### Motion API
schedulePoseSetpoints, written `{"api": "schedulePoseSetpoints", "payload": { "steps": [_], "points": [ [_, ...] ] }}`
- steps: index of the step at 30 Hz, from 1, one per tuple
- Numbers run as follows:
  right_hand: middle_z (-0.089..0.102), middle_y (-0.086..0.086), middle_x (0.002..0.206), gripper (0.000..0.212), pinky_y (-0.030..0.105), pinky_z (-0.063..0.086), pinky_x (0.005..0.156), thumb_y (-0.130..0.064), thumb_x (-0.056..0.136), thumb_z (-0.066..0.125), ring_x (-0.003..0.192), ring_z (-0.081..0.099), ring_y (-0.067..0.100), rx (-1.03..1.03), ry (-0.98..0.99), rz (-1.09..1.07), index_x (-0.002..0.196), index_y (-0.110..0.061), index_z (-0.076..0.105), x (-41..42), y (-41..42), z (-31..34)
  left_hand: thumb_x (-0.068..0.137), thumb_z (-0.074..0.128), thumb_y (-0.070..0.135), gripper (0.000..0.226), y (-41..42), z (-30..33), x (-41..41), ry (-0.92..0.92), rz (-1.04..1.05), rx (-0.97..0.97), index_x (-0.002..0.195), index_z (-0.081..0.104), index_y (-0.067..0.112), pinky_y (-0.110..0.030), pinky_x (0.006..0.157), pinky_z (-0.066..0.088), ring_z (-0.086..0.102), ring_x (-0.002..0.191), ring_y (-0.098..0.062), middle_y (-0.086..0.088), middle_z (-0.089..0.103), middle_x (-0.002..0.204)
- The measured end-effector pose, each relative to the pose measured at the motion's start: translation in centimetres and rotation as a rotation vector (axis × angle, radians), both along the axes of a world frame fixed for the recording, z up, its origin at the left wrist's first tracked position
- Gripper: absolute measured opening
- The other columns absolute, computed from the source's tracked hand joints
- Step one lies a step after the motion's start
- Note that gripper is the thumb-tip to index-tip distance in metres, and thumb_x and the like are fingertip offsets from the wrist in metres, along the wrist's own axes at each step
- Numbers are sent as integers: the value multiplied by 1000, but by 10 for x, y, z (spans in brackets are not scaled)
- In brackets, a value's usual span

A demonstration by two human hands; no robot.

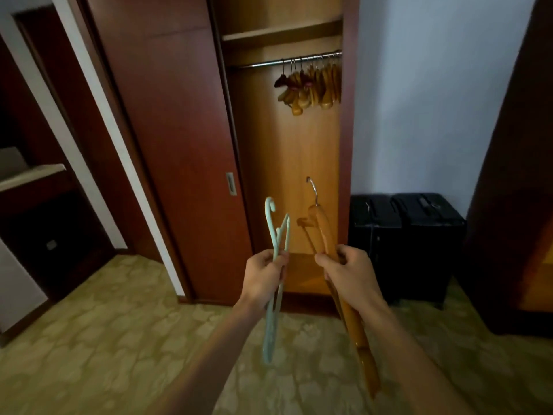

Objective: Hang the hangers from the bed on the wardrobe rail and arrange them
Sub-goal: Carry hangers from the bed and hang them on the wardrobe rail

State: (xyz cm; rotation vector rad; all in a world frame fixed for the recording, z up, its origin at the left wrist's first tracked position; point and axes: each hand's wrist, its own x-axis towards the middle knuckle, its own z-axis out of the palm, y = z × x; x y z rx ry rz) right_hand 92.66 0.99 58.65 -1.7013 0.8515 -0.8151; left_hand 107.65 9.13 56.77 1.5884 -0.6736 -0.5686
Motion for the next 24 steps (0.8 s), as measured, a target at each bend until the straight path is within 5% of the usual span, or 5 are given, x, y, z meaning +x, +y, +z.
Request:
{"api": "schedulePoseSetpoints", "payload": {
  "steps": [10,15,24],
  "points": [
    [59,-7,60,15,21,47,57,-30,92,67,53,54,4,11,-49,101,81,-20,67,180,-209,41,97,60,20,16,-206,41,155,71,92,-56,89,71,11,-26,56,42,49,55,-11,4,56,58],
    [60,-8,58,17,12,42,47,-34,93,65,48,53,-1,0,-53,113,84,-19,69,279,-276,46,98,59,19,19,-266,51,242,55,114,-84,90,70,6,-22,51,42,49,52,-9,4,56,58],
    [61,-7,61,19,16,43,51,-33,93,65,52,54,2,-37,-91,73,83,-18,70,464,-377,53,98,59,23,21,-381,57,425,2,52,-138,82,66,12,-19,50,42,49,52,-7,4,56,60]
  ]
}}
